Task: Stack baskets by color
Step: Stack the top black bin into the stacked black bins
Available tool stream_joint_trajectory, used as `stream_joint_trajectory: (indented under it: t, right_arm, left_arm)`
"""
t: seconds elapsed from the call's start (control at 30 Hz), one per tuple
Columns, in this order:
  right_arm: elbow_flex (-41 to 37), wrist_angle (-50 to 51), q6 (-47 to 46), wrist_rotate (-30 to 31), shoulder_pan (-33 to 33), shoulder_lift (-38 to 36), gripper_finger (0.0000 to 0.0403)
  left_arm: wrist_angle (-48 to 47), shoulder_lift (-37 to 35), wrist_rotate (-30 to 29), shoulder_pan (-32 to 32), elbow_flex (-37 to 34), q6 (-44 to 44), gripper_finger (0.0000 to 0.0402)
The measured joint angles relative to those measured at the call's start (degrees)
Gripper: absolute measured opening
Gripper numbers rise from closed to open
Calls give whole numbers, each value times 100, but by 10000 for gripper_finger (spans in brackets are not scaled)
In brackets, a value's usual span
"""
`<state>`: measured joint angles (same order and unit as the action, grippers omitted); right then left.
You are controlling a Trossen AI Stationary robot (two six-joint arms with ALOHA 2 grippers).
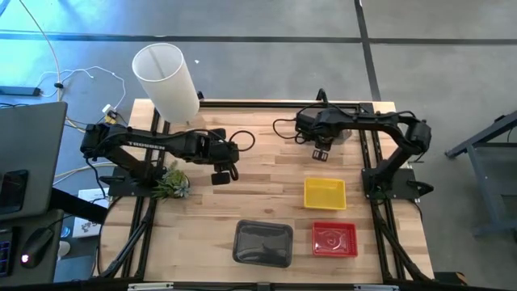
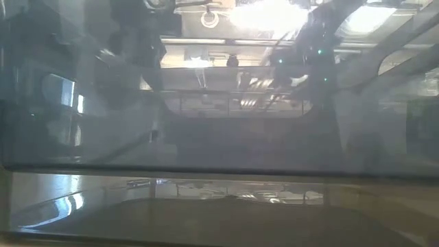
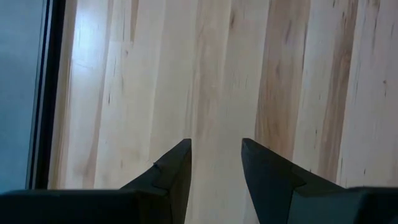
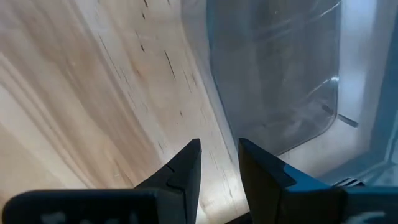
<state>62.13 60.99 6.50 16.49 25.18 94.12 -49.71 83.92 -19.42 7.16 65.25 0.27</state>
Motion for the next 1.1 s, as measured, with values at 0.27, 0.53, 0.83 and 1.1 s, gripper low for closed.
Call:
stream_joint_trajectory:
  t: [0.27,0.53,0.83,1.1]
  right_arm:
    - [-8,-102,-1,91,184,374,94]
    - [-4,-368,-21,51,411,500,94]
    - [-4,-411,3,-21,562,847,14]
    - [-2,-393,-289,6,441,688,3]
  left_arm:
    - [0,0,0,0,0,1,126]
    - [-2,0,8,0,2,17,126]
    - [-2,0,299,0,2,297,126]
    - [-26,0,301,0,2,446,126]
